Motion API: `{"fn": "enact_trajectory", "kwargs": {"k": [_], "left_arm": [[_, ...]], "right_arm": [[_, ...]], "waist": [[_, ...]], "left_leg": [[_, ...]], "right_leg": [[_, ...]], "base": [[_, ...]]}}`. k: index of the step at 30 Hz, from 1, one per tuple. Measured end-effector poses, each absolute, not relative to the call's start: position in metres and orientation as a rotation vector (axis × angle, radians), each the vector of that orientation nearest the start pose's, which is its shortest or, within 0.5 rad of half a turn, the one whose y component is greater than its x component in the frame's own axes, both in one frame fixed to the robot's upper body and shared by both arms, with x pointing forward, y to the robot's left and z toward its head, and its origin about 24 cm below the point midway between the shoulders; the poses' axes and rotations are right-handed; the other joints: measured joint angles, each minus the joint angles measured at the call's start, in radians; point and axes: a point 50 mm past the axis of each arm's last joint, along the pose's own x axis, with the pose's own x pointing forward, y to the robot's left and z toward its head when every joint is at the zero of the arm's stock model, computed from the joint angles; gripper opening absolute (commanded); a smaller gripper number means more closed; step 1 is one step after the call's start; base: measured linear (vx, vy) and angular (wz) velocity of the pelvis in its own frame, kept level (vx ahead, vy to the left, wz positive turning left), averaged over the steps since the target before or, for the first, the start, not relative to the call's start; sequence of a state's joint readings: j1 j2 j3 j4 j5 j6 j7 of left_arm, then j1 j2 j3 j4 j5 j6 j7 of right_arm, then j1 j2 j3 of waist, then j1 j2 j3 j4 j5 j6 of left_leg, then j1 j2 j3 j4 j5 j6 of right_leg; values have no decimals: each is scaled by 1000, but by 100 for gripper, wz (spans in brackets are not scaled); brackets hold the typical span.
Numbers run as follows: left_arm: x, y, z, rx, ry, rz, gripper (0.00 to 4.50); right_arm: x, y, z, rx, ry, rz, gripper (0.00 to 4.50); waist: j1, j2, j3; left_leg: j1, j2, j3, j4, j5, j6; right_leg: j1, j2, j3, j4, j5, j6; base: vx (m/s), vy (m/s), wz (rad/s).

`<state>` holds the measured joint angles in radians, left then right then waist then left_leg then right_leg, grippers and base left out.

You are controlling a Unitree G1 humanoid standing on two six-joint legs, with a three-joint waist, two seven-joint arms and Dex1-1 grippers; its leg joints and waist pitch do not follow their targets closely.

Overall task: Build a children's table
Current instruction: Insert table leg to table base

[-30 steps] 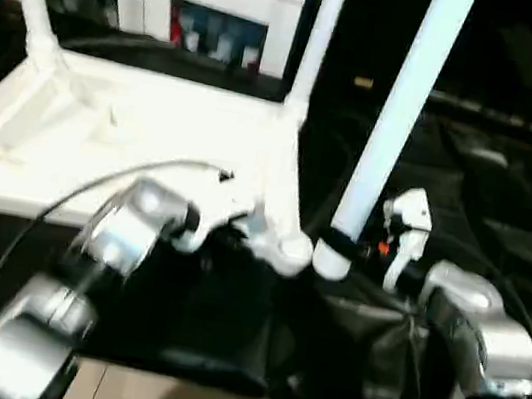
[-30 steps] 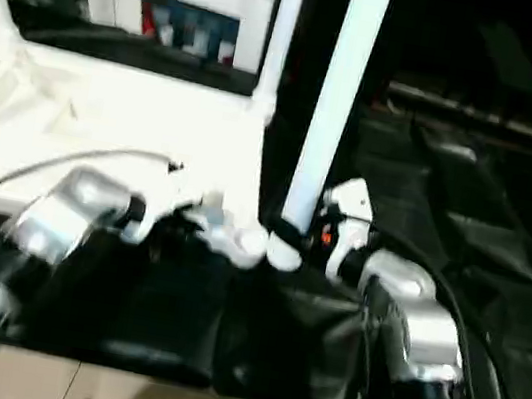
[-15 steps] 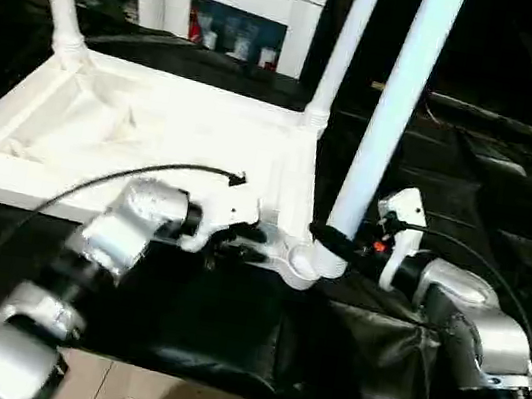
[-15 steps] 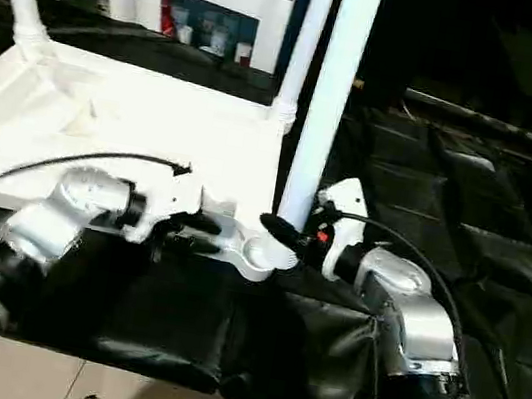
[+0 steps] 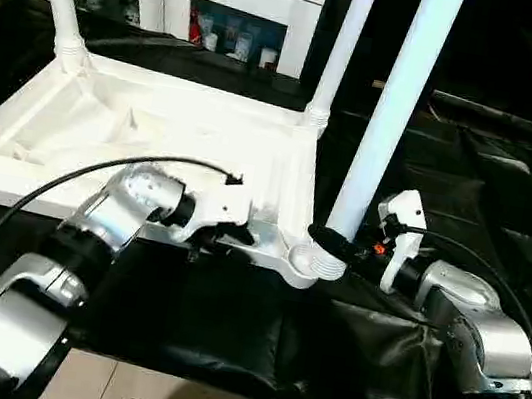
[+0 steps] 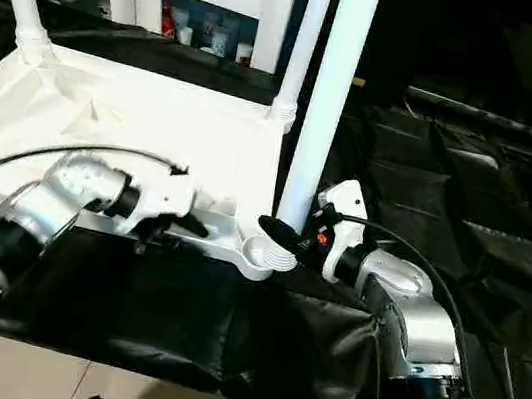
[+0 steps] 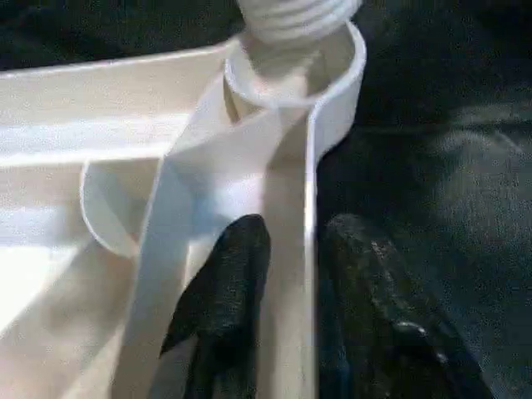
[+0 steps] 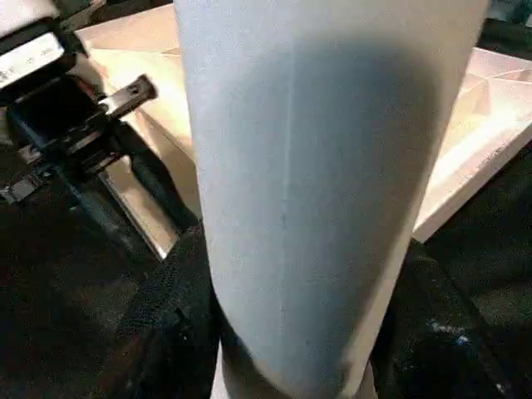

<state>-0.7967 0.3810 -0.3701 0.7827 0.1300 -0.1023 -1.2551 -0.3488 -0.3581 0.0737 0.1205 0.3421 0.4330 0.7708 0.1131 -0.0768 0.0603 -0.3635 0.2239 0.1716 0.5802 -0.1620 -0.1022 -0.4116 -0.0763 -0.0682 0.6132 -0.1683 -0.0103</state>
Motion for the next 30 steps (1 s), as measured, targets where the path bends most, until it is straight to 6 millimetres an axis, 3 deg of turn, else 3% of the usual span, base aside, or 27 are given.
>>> {"fn": "enact_trajectory", "kwargs": {"k": [4,15,24,30], "left_arm": [[342,128,74,679,426,-1431,88],[344,130,71,661,446,-1451,4],[341,128,69,504,544,-1369,0],[314,116,64,411,532,-1276,0]], "right_arm": [[297,-151,79,36,245,878,190],[297,-151,79,36,247,877,190],[298,-142,78,66,230,852,190],[299,-144,77,70,230,844,190]], "waist": [[-1,5,0],[0,6,1],[-7,6,1],[-27,-3,1]], "left_leg": [[0,0,0,0,0,0],[2,0,0,1,0,0],[4,0,0,0,0,0],[6,1,2,-4,0,0]], "right_leg": [[0,0,0,1,0,0],[1,0,0,1,0,0],[1,0,2,2,0,-1],[1,0,2,1,-1,0]], "base": [[0,0,0],[0,0,0],[0,0,0],[0,0,0]]}}
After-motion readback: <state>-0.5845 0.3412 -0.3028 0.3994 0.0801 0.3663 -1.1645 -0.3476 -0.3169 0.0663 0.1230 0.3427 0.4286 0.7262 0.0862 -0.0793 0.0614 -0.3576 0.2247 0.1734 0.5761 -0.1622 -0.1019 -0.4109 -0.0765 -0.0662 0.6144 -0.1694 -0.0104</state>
